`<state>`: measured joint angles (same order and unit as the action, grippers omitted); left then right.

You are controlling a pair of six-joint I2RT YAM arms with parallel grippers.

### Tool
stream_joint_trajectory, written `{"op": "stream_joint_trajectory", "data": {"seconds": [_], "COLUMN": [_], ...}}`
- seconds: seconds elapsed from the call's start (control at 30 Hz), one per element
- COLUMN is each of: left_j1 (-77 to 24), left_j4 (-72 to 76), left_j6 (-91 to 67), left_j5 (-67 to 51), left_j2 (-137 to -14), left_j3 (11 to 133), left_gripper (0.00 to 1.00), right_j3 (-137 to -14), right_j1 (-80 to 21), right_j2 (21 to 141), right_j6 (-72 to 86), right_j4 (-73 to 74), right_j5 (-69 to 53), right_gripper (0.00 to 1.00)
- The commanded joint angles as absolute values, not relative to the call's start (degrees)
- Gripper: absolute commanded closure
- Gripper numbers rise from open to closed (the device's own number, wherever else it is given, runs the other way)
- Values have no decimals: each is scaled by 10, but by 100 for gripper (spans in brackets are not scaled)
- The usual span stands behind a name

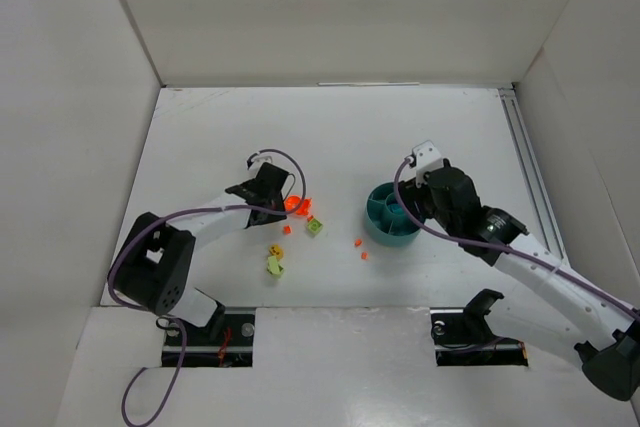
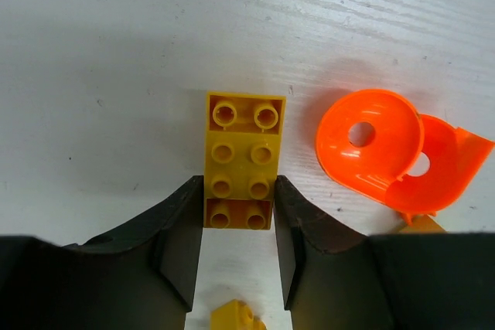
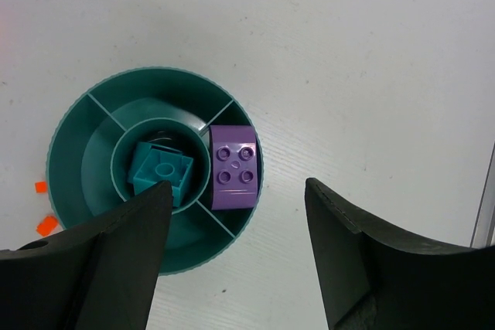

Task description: Sort the legos into containers by color

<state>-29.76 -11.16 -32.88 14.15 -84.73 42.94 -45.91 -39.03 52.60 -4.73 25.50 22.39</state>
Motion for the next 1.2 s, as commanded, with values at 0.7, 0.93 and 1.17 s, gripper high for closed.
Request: {"op": "stream_joint_trajectory", "data": {"seconds": [0.7, 0.93, 1.17], "left_j1": [-478, -502, -512], "left_j4": [48, 86, 94], "left_j6": [-230, -193, -171], "left_j5": [119, 37, -41], "left_j2": [-822, -933, -985], "left_j3": [613, 711, 736], "left_gripper": [87, 87, 86], "right_j3": [-462, -462, -462], "right_j1": [-372, -367, -367], "right_j2": [427, 416, 416], "right_j6": [-40, -40, -40], "right_j4": [300, 305, 305], "right_j5": [286, 286, 286], "right_gripper": [27, 27, 26]}}
